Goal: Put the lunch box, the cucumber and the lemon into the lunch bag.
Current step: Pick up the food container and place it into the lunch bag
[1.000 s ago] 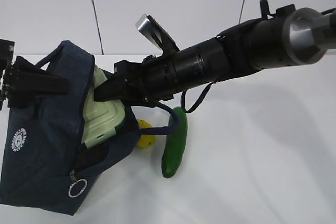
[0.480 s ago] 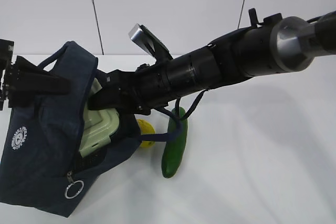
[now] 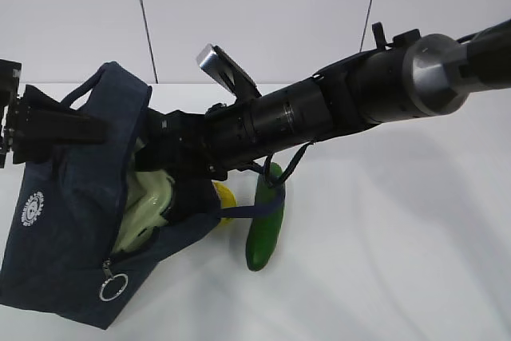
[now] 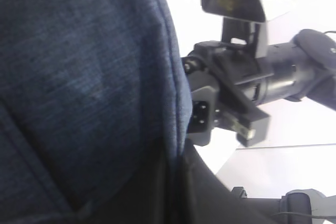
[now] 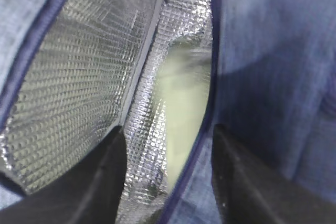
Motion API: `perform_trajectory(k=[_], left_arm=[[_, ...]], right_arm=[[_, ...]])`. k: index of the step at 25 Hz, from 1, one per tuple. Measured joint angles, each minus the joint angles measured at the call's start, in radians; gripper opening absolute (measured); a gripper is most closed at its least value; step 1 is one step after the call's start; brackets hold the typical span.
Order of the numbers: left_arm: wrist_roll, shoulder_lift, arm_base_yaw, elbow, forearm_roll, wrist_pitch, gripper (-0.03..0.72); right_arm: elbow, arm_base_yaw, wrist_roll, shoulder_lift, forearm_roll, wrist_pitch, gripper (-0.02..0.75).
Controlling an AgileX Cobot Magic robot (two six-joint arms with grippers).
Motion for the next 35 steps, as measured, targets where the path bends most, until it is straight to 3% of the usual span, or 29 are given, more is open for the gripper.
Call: perform_trajectory(k=[13, 25, 35], left_arm=[[0.000, 0.002, 0.000, 0.000, 0.000, 0.000, 0.010], [0.000, 0.002, 0.000, 0.000, 0.000, 0.022, 0.010], [0.000, 0.002, 0.023, 0.000, 0.023, 0.045, 0.009]], right_arm=[[-0.002, -0.005, 0.000, 0.000, 0.024, 0.017, 0.377], [-0.002, -0.168, 0.000, 0.000, 0.001, 0.337, 0.375], [-0.005, -0.204, 0.008, -0.036, 0.016, 0.366, 0.375]])
